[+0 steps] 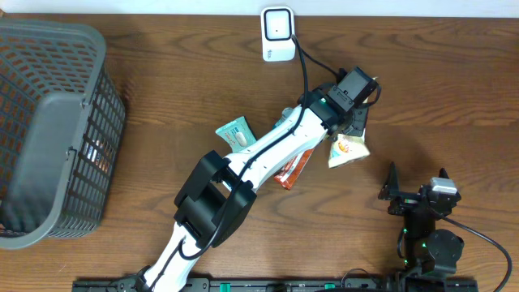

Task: Scan the item barcode
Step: 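Carry the yellow chip bag past the white scanner with the left gripper, then drop the chip bag on the table right of the snack bar, then reach the left gripper into the basket and grasp the orange tissue pack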

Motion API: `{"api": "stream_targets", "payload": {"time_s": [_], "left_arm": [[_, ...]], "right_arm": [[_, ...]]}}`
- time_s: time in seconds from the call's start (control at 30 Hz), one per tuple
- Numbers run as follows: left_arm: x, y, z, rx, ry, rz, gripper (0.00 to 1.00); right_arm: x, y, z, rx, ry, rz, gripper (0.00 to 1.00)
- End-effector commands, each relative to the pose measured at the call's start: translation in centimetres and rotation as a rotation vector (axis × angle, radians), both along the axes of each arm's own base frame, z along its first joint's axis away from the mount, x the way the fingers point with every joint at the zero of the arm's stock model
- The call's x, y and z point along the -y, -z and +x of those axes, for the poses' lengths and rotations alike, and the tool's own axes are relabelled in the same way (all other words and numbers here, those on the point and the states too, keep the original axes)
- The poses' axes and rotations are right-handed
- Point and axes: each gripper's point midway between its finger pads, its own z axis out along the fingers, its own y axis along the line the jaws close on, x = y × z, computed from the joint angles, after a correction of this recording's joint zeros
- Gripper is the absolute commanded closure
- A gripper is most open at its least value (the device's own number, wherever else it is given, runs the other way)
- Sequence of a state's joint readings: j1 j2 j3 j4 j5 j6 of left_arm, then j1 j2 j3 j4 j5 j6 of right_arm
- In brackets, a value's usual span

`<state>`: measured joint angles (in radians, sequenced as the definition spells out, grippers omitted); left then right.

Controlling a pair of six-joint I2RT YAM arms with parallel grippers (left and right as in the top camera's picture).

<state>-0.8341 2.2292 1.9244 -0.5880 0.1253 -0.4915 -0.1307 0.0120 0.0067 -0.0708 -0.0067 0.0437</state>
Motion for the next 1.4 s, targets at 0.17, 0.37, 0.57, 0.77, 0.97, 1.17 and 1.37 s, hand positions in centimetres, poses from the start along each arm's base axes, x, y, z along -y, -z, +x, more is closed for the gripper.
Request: {"api": "stream_targets", "payload": {"time_s": [0.17,0.37,0.57,0.77,0.97,1.17,1.37], "left_arm": [[-0.7,1.0,-0.2,-0.020,-0.007,0.035,0.44],[-0.7,-1.0,-0.2,0.008,0.001,0.010,0.37],[-1.2,-5.6,-0.7,0.072,0.031,-0.027,0.22],[-2.2,-12.5,-1.6,0.201,0.104,-0.075,0.17],[-6.5,-20.5,-2.6,0.385,0.091,-0.054,0.17],[-15.0,-27.8,-3.3,0.582,-0.046,0.059,0.16],[-27.2,-33.1,-2.6,0.689,-0.353,0.141,0.16]], "right_arm": [[0.2,0.0,-0.1,0.001,0.009,-0.001,0.01],[0.2,0.0,-0.1,0.001,0.009,-0.001,0.01],[0.2,0.0,-0.1,0.001,0.009,-0.001,0.01],[0.2,0.0,-0.1,0.001,0.009,-0.001,0.01],[0.2,0.0,-0.1,0.001,0.009,-0.001,0.01],[0.2,0.0,-0.1,0.001,0.009,-0.001,0.01],[0.2,0.0,-0.1,0.001,0.009,-0.001,0.01]]}}
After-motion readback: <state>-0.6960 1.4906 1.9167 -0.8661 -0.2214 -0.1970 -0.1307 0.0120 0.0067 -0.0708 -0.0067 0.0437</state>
